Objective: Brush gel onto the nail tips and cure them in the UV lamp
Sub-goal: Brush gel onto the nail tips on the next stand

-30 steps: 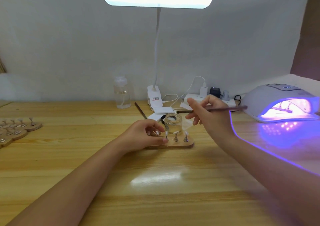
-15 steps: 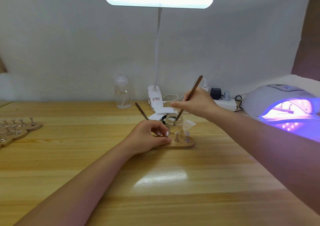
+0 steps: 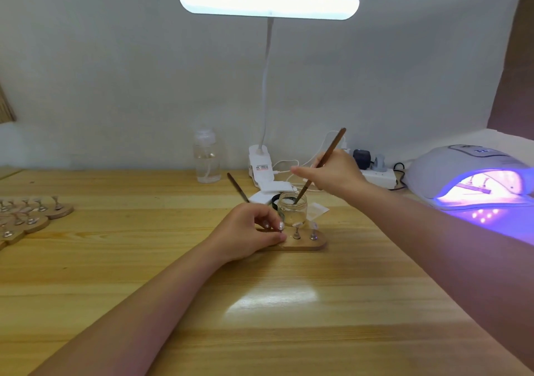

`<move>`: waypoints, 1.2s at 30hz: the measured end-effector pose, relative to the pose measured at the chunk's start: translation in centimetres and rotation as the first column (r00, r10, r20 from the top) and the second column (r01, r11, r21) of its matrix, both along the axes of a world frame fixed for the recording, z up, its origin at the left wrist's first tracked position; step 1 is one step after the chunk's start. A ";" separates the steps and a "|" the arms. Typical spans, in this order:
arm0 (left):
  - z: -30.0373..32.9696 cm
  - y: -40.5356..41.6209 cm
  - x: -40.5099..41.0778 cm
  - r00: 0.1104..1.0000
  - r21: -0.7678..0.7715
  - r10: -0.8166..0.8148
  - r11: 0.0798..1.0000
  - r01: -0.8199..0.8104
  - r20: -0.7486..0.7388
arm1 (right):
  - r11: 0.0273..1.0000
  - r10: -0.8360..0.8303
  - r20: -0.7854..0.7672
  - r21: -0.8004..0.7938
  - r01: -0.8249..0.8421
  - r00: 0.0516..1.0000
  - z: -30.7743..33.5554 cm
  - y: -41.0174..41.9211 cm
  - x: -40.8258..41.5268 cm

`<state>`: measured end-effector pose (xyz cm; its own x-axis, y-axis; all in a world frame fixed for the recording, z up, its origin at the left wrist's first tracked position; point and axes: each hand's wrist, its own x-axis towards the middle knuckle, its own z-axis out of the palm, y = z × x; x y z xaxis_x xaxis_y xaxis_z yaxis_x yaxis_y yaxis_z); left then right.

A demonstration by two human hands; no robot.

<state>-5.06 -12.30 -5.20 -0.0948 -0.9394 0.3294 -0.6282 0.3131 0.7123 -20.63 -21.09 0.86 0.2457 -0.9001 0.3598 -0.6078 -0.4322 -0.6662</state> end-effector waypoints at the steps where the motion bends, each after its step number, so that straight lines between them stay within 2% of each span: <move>1: 0.0 0.0 0.0 1.000 -0.002 0.003 1.000 -0.003 0.000 | 1.000 -0.018 0.035 0.016 0.017 0.999 0.1 -0.1 -0.3; 5: -0.1 0.1 -0.2 1.000 -0.019 0.019 1.000 -0.019 -0.003 | 0.994 -0.054 0.153 0.101 0.039 0.987 -0.1 -0.6 -1.1; 11: 0.2 0.4 -0.4 0.999 -0.026 0.021 0.999 -0.020 0.028 | 0.984 -0.101 0.190 0.163 0.070 0.977 -0.2 -1.0 -2.2; 15: 0.1 0.4 -0.4 0.997 -0.051 0.030 0.998 -0.026 0.072 | 0.984 -0.136 0.254 0.150 0.100 0.958 0.0 -1.1 -3.3; 18: -0.2 0.5 -0.4 0.998 -0.088 0.028 0.996 -0.023 0.059 | 0.994 -0.096 0.356 0.084 0.071 0.929 0.0 -0.1 -3.7; 24: -0.1 1.0 -0.7 0.993 -0.181 0.044 0.981 -0.063 -0.107 | 0.971 0.214 0.552 -0.214 -0.111 0.806 -3.1 4.7 -3.3; 26: -0.1 1.2 -0.9 0.988 -0.189 0.041 0.979 -0.070 -0.150 | 0.941 0.291 0.523 -0.308 -0.142 0.801 -4.6 6.1 -3.1; 28: -0.1 1.3 -1.0 0.983 -0.187 0.041 0.979 -0.075 -0.178 | 0.917 0.321 0.435 -0.365 -0.161 0.841 -5.6 7.0 -3.1; 30: -0.2 1.3 -0.9 0.981 -0.198 0.038 0.977 -0.076 -0.190 | 0.907 0.320 0.405 -0.393 -0.154 0.856 -6.0 7.3 -3.1; 33: -0.4 1.3 -0.9 0.983 -0.233 0.020 0.970 -0.063 -0.185 | 0.898 0.353 0.448 -0.409 -0.162 0.821 -6.1 7.3 -2.9; 36: -0.4 1.2 -1.0 0.986 -0.268 0.005 0.962 -0.049 -0.164 | 0.872 0.370 0.355 -0.452 -0.189 0.858 -6.3 7.3 -2.7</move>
<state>-6.03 -11.10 -5.64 0.0043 -0.8147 0.5798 -0.5233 0.4923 0.6956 -23.37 -13.82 -5.46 0.2092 -0.5782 0.7886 -0.1224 -0.8156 -0.5655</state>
